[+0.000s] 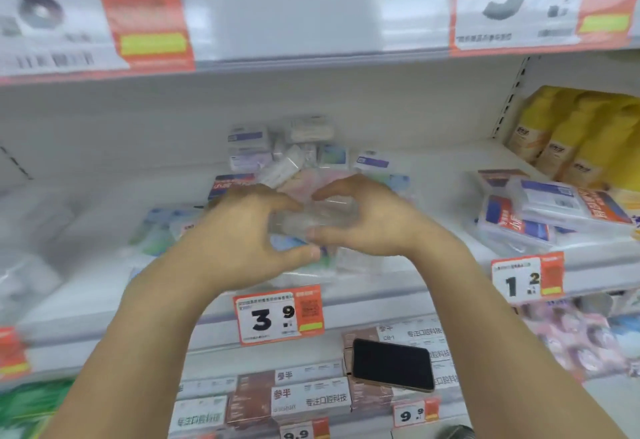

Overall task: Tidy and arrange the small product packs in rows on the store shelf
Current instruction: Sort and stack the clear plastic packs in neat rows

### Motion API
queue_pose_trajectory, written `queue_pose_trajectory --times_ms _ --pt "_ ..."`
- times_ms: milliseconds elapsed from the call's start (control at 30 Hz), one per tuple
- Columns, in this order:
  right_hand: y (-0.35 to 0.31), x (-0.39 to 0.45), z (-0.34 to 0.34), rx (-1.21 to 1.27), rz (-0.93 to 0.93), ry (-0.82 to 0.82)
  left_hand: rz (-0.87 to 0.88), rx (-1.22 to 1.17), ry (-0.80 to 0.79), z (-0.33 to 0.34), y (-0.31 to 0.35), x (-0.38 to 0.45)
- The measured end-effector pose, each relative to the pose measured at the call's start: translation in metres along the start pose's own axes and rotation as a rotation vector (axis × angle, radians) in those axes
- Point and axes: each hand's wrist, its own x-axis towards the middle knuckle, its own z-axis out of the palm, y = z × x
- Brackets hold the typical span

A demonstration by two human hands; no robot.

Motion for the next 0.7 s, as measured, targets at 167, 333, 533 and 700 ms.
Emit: queue_pose_trajectory --times_ms 167,333,533,700 --pt "-0.010 0.005 0.018 -0.132 -0.046 -0.158 -0.154 0.140 -0.005 -0.006 -0.048 -0.022" --pt "-0.002 0.016 0.025 -0.001 -0.021 0.081 -0.142 -0.039 0.155 -0.008 -0.067 -0.028" --pt "0.001 0.014 0.014 0.030 -0.012 0.169 -0.243 -0.378 0.601 -0.005 -0.089 -0.024" --pt "-0.013 0.006 -0.003 -0.127 0.017 -0.052 -0.258 -0.362 0.635 0.007 -0.108 -0.021"
